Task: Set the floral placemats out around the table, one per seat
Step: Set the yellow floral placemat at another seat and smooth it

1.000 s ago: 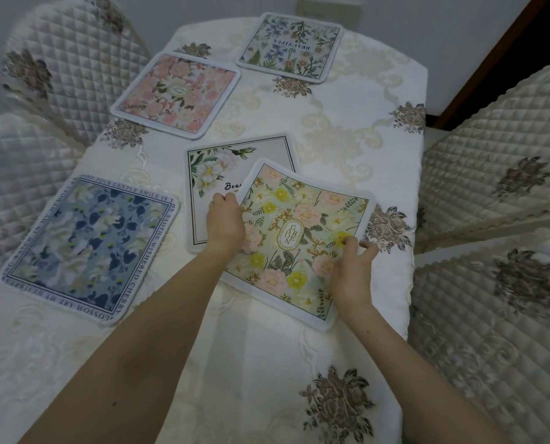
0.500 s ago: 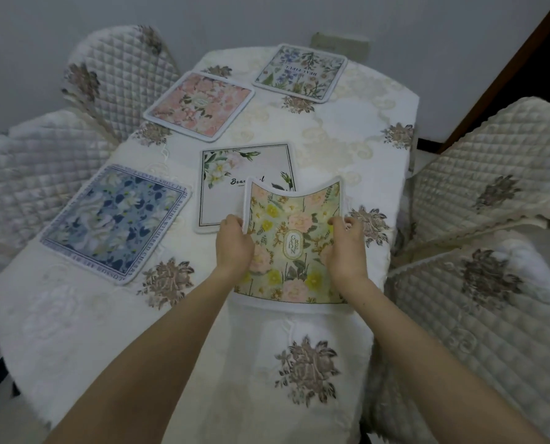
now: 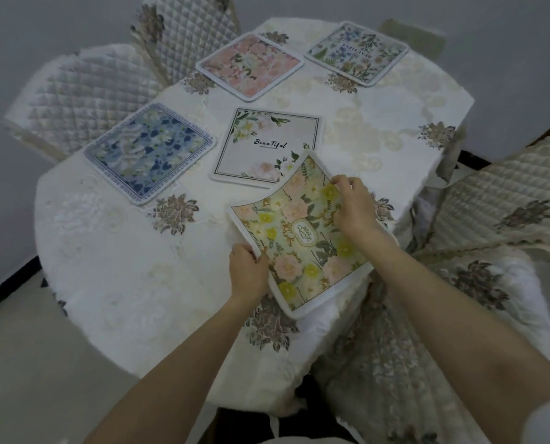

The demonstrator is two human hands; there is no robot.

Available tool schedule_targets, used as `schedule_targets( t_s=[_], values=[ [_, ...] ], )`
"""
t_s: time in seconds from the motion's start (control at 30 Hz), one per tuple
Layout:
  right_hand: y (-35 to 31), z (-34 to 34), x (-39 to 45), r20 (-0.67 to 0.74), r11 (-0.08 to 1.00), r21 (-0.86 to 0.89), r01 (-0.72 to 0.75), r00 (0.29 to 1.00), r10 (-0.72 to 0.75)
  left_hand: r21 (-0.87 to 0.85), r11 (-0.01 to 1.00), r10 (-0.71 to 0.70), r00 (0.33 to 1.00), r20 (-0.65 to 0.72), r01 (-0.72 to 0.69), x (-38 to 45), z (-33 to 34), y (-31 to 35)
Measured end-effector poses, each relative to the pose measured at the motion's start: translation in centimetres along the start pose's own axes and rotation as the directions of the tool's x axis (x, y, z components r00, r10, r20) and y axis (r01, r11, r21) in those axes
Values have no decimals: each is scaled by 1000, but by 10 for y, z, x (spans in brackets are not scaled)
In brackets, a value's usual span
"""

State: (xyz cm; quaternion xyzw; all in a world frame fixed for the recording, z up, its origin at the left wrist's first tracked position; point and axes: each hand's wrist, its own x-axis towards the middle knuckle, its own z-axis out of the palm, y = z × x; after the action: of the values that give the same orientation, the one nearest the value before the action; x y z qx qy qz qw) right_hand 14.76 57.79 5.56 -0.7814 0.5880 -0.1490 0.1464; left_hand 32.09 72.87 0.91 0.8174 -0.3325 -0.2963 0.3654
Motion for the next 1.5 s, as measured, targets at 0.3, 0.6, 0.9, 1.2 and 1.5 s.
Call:
schedule_targets(
  t_s=[0.3,0.6,0.9,1.2,1.5],
  values=[
    [23,23,25,155,992,-32,125,981,-119,40,994,-107,992,69,105,-22,18,-23],
    [45,62,37,289,981,-81,176,946,-146,121,985,-142,979,149,124,-19,19,-41],
    [45,70,34,377,947,-237,217,919,-116,459,888,-70,983,169,-16,-12,8,-33],
    [5,88,-34,415,903,-251,350,881,-226,677,483,271,830,488,-556,-3,15,-46],
    [4,102,-43,481,908,-219,356,850,-217,642,502,292,812,505,-580,3,17,-55]
  ],
)
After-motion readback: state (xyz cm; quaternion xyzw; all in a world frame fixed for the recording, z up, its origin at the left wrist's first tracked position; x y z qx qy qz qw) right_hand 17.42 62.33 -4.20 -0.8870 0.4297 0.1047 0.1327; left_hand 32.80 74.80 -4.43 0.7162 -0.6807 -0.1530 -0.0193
